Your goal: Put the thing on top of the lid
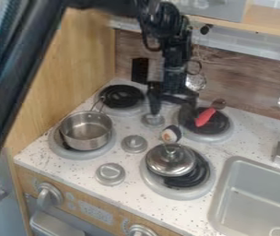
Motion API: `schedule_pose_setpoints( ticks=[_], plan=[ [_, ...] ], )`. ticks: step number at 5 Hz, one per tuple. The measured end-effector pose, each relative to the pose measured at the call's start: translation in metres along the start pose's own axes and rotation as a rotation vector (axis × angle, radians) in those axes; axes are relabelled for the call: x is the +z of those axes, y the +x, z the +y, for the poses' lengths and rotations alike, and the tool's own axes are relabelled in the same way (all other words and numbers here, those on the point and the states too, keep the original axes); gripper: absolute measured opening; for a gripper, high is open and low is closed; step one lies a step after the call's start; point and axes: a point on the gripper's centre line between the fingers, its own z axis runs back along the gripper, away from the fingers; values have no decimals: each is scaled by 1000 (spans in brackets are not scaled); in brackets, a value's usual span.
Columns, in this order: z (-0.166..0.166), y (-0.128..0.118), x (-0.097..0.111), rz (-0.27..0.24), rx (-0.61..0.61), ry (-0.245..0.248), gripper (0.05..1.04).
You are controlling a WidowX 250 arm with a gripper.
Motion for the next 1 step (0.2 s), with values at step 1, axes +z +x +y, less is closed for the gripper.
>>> schedule_pose_setpoints(
  ticks=[1],
  plan=[
    [2, -12, -9, 44, 4, 11, 998]
  ],
)
